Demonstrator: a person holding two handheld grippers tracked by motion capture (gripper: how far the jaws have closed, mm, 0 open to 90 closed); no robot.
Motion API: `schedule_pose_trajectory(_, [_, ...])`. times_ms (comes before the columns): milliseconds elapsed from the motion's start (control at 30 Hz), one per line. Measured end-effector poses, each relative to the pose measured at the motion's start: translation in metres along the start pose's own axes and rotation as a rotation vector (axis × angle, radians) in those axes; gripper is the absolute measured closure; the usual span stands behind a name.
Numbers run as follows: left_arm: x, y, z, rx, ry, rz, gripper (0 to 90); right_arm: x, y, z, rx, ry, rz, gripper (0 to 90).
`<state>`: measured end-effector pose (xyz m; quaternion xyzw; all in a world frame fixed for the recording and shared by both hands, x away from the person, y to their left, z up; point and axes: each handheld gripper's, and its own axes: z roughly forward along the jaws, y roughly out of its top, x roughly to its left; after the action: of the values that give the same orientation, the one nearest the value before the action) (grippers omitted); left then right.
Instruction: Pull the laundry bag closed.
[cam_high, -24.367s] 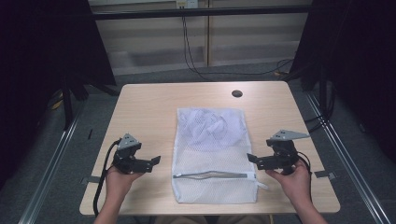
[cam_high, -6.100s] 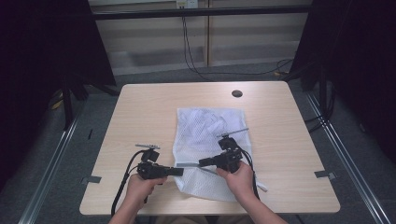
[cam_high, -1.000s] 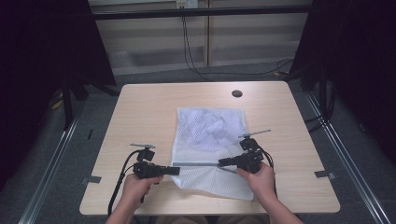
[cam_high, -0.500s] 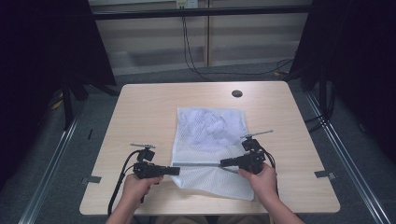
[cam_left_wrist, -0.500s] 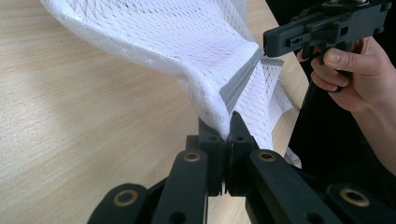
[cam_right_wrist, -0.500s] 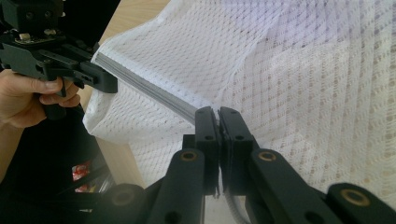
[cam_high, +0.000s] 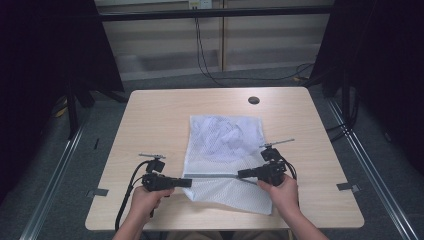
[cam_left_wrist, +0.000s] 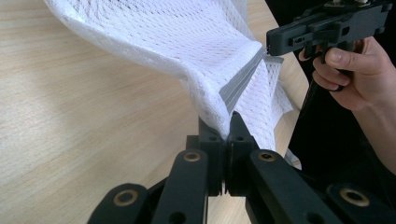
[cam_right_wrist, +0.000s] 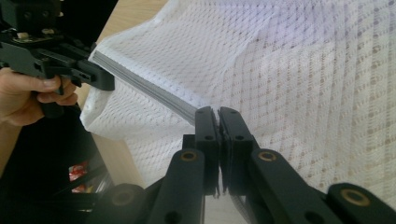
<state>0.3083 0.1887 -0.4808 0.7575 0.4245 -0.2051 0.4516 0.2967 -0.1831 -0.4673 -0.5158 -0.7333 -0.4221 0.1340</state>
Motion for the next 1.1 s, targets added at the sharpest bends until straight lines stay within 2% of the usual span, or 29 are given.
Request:
schedule_pose_trajectory(300, [-0.0005, -0.0001, 0.0012, -0.006, -0.007, -0.016, 88.3, -0.0009, -0.0009, -0.0006, 0.002, 0.004, -0.001, 86.9])
schedule_pose_trajectory(700, [0.0006, 0.0006, 0.0004, 0.000, -0.010, -0.008, 88.3, -0.0001, 0.0003, -0.0023, -0.002, 0.006, 0.001, 86.9])
schedule_pose_trajectory(867, [-0.0001, 0.0002, 0.0011, -0.004, -0.014, -0.018, 88.3, -0.0002, 0.0009, -0.0036, -0.001, 0.006, -0.006, 86.9])
schedule_pose_trajectory(1000, [0.0008, 0.0008, 0.0005, -0.002, -0.013, -0.009, 88.3, 0.0002, 0.0010, -0.0040, -0.003, 0.008, -0.005, 86.9])
schedule_pose_trajectory(1100, [0.0012, 0.0010, 0.0001, -0.013, -0.011, -0.019, 88.4, -0.0001, 0.0004, -0.0061, -0.002, 0.000, -0.003, 86.9])
